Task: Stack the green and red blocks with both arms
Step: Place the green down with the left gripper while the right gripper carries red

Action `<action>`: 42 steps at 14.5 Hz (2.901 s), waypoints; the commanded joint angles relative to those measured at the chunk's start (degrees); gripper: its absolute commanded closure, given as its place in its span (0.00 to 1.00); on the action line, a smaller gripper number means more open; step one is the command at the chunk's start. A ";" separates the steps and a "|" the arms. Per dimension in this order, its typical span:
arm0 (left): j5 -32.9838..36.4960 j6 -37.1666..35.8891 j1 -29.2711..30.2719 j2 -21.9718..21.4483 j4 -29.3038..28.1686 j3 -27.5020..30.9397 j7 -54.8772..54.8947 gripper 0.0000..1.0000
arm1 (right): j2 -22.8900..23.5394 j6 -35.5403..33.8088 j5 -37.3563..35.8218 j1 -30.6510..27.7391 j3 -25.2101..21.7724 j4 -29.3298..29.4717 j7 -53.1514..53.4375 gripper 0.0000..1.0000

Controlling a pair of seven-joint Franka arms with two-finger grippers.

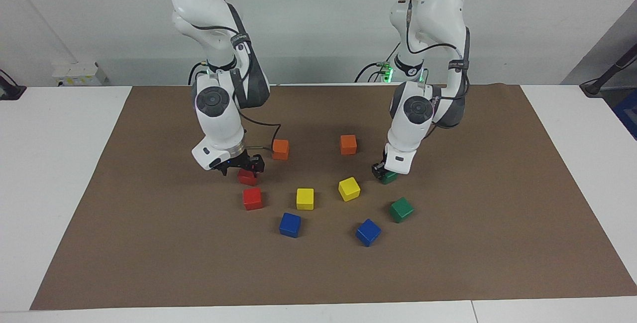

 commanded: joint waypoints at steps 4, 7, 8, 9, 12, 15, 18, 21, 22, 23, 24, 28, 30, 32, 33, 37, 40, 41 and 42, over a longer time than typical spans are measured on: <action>2.18 -12.08 9.44 -8.01 0.90 1.17 25.37 1.00 | -2.39 5.08 0.50 0.11 0.19 -6.05 0.74 0.00; 2.18 -10.96 15.60 -8.02 1.60 1.26 35.94 1.00 | -1.95 5.43 0.59 1.07 0.19 -6.05 0.83 0.00; 2.18 -9.73 17.36 -7.93 1.60 1.26 40.67 1.00 | -1.87 5.61 0.59 1.25 0.19 -6.05 1.35 0.00; 2.18 -8.07 18.68 -7.67 1.60 1.26 43.24 1.00 | -1.86 5.78 0.59 1.25 0.19 -6.22 1.62 0.00; 2.18 -4.29 21.41 -6.27 1.60 1.34 46.15 1.00 | -2.04 6.57 0.59 1.34 0.28 -7.18 1.62 0.00; 2.36 -1.20 23.27 -1.54 3.87 1.34 51.43 1.00 | -1.78 7.10 0.50 1.25 0.28 -7.80 1.45 0.00; 2.27 2.05 23.53 0.06 3.54 1.34 51.44 1.00 | -1.43 8.06 0.50 1.25 0.28 -8.15 1.45 0.00; 0.78 2.50 23.53 0.77 3.53 1.34 50.74 1.00 | -1.34 8.68 0.59 1.25 0.28 -8.51 1.53 0.00; 0.69 2.50 23.53 0.86 3.62 1.34 50.74 1.00 | -1.08 8.86 0.50 1.25 0.28 -8.68 1.71 0.00; 0.60 2.50 23.62 0.86 3.53 1.34 50.65 1.00 | -0.64 9.82 0.59 1.34 0.28 -8.94 1.62 0.00; 0.51 2.32 23.62 0.86 3.53 1.34 49.17 1.00 | -0.55 10.44 0.59 1.34 0.28 -8.95 1.62 0.00; 0.25 1.79 23.44 0.86 3.45 1.34 41.33 1.00 | -0.46 10.53 0.50 1.25 0.28 -8.95 1.62 0.32; 0.25 1.88 23.44 0.77 3.10 1.34 41.25 1.00 | -0.55 9.75 0.50 1.25 0.28 -8.86 1.71 1.00; 0.33 1.97 23.27 0.86 2.74 1.34 41.33 1.00 | -0.55 8.26 0.50 1.25 0.28 -8.16 1.71 1.00; 0.51 2.06 22.92 0.94 2.57 1.34 41.60 1.00 | -0.81 7.29 0.50 1.25 0.28 -7.55 1.71 1.00; 0.69 1.88 22.56 1.30 2.30 1.34 41.86 1.00 | -3.09 1.22 0.41 -0.67 -0.07 -3.85 -2.40 1.00; 0.69 2.14 22.91 1.21 1.95 1.34 43.87 1.00 | -5.37 0.43 0.41 -5.59 -0.07 -3.85 -8.03 1.00; 0.69 2.40 23.00 1.21 1.78 1.34 45.36 0.84 | -5.73 0.34 0.33 -7.69 -0.07 -3.94 -10.74 1.00; 0.69 3.02 23.00 1.21 1.08 1.34 45.46 0.19 | -5.91 0.34 0.24 -10.24 -0.16 -4.02 -15.12 1.00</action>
